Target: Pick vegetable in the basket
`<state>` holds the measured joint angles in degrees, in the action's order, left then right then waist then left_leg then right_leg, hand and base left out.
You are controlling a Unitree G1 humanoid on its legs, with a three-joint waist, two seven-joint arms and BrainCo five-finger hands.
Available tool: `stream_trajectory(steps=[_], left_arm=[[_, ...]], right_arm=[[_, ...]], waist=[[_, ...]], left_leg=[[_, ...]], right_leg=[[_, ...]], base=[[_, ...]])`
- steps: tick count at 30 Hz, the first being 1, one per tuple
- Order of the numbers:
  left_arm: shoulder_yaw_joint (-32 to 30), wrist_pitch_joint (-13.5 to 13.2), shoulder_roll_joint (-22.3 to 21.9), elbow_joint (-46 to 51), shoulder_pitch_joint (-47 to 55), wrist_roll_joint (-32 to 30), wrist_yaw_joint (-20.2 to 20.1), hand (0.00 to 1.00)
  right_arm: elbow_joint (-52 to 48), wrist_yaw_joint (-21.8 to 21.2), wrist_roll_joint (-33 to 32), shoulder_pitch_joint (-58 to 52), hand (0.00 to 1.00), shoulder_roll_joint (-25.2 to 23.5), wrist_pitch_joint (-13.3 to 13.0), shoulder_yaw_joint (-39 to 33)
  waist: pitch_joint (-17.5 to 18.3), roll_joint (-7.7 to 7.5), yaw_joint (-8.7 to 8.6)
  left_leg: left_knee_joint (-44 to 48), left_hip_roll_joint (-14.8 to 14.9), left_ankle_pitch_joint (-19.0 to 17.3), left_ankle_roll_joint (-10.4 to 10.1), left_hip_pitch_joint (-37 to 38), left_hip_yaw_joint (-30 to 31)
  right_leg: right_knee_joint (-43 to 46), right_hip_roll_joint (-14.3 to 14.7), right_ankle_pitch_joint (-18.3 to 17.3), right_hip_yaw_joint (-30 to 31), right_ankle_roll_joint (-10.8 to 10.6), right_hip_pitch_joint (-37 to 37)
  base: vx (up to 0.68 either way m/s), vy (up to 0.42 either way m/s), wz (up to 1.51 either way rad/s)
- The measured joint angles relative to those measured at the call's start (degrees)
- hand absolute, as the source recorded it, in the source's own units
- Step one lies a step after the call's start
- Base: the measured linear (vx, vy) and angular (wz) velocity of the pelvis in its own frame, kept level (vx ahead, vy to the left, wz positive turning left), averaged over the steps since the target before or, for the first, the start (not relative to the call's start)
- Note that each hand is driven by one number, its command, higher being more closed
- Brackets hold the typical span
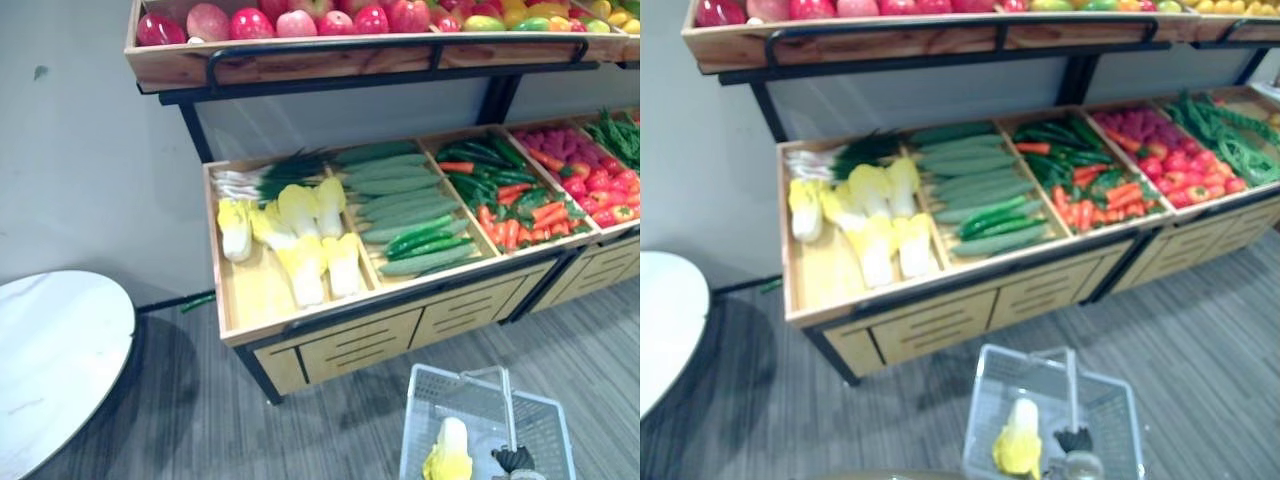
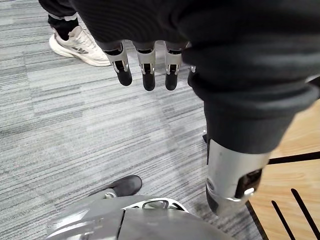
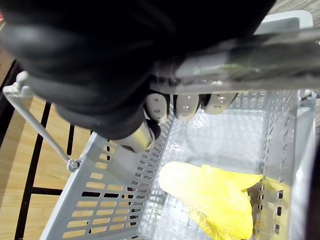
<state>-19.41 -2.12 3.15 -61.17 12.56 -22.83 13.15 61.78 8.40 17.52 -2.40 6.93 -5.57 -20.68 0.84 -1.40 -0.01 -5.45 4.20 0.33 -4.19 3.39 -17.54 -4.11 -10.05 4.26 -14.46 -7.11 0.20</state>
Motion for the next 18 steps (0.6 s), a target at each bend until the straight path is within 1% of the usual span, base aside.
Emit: stream_trajectory(steps=[4,6,7,8,9,10,11,12,13,14,15,16,17,18], left_arm=[[2.27,-0.05,0.27,-0.27,0.08,0.21,-0.09,0.0],[3.55,-0.07,0.4,-0.28,0.14,0.22,-0.2,0.0],[4.37,-0.11,0.69,-0.22,-0.04,0.21,-0.46,0.0],[4.88,-0.2,0.98,-0.01,-0.12,0.21,-0.59,0.0],[6.41,-0.43,1.41,0.62,-0.38,0.17,-0.82,0.0],[7.39,-0.54,1.83,0.89,-0.72,0.17,-0.75,0.0],[9.02,-0.57,2.65,0.76,-1.61,-0.23,-0.77,0.0],[9.25,-0.59,2.79,0.73,-1.78,-0.57,-0.82,0.0],[10.23,-0.63,3.42,0.55,-2.81,-0.98,-0.89,0.0],[10.66,-0.54,3.63,0.17,-3.44,-0.98,-0.88,0.0],[10.64,-0.51,3.66,0.2,-3.87,-0.98,-0.87,0.0],[10.61,-0.44,3.49,0.02,-3.6,-0.95,-0.88,0.0],[10.68,-0.54,3.46,0.74,-4.14,-1.06,-1.0,0.0],[10.69,-0.63,3.67,1.22,-4.32,-1.09,-1.03,0.0]], right_arm=[[0.01,-0.05,-0.02,0.05,1.0,0.03,0.13,-0.61],[0.08,-0.18,-0.04,0.07,1.0,0.06,0.26,-1.53],[0.09,-0.17,-0.1,0.01,1.0,0.06,0.26,-2.66],[0.04,-0.17,-0.13,0.13,1.0,0.07,0.23,-3.32],[-0.14,-0.16,-0.4,0.2,1.0,0.25,0.24,-4.88],[-0.2,-0.14,-0.65,0.19,1.0,0.27,0.23,-6.18],[-0.65,-0.11,-0.68,0.09,1.0,0.21,0.17,-7.72],[-0.78,-0.11,-0.68,0.12,1.0,0.15,0.14,-8.01],[-2.18,-0.1,-0.71,0.28,1.0,-0.28,0.05,-8.0],[-3.32,0.0,-1.43,0.84,1.0,-0.73,0.11,-7.4],[-4.2,0.0,-1.95,1.05,1.0,-1.22,0.16,-6.64],[-4.74,0.08,-1.99,1.09,1.0,-1.39,0.13,-5.73],[-6.21,0.11,-2.01,1.66,1.0,-1.51,-0.36,-4.08],[-6.77,0.17,-2.2,1.81,1.0,-1.51,-0.31,-3.71]], waist=[[-0.52,0.18,0.03],[-0.85,0.46,0.11],[-1.23,0.42,-0.29],[-1.71,0.27,-0.42],[-3.19,0.02,-0.7],[-3.69,-0.08,-1.11],[-4.07,-0.04,-1.52],[-4.19,-0.04,-1.48],[-5.24,0.14,-1.42],[-5.77,0.68,-1.27],[-5.84,1.1,-1.36],[-5.84,3.22,-1.2],[-7.73,2.49,-1.62],[-8.37,2.36,-1.64]], left_leg=[[-0.01,0.07,-0.55,-0.46,0.92,-1.26],[0.03,0.08,-1.15,-0.47,2.12,-2.57],[1.86,0.05,-2.33,-0.27,1.99,-2.64],[3.65,0.1,-3.38,-0.22,1.7,-2.65],[8.04,0.32,-5.94,0.25,1.22,-2.64],[11.43,0.53,-7.67,0.71,0.25,-2.57],[16.06,0.99,-9.99,1.23,-1.69,-3.41],[16.72,1.11,-10.42,1.36,-2.01,-3.92],[18.76,2.3,-12.3,1.42,-2.97,-5.65],[20.0,3.72,-13.44,1.62,-3.58,-8.22],[19.77,4.86,-13.52,2.42,-4.07,-10.53],[19.44,6.4,-12.99,3.43,-4.2,-12.33],[18.34,7.77,-11.75,4.23,-3.88,-15.67],[17.49,7.7,-10.97,4.24,-3.42,-17.03]], right_leg=[[0.26,0.11,-0.03,1.42,0.04,-0.07],[1.42,0.08,-0.83,2.63,-0.08,-0.19],[4.23,-0.44,-2.4,3.36,-0.35,-1.01],[6.03,-0.89,-3.21,3.7,-0.65,-1.46],[10.36,-1.85,-4.92,4.27,-1.12,-2.18],[12.49,-2.47,-5.88,4.77,-1.48,-2.83],[13.83,-2.88,-5.68,5.89,-1.92,-3.98],[13.94,-2.89,-5.56,6.4,-2.06,-4.36],[14.22,-2.41,-4.03,8.53,-2.22,-5.41],[13.53,-0.88,-0.09,10.0,-1.5,-7.22],[10.5,0.54,4.84,10.52,-1.44,-8.21],[8.14,1.3,7.43,10.1,-1.39,-7.9],[16.4,1.4,3.91,4.57,3.17,-9.42],[20.95,0.46,1.12,2.1,4.16,-10.12]], base=[[-0.03,-0.022,-0.17],[-0.03,-0.007,-0.28],[-0.02,0.011,-0.22],[-0.03,0.038,-0.11],[-0.02,0.045,-0.06],[-0.04,0.071,-0.17],[-0.04,0.064,-0.2],[-0.07,0.084,-0.52],[-0.1,0.095,-0.84],[-0.18,0.154,-1.19],[-0.19,0.158,-1.16],[-0.18,0.161,-1.22],[-0.17,0.149,-0.96],[-0.14,0.162,-1.05]])
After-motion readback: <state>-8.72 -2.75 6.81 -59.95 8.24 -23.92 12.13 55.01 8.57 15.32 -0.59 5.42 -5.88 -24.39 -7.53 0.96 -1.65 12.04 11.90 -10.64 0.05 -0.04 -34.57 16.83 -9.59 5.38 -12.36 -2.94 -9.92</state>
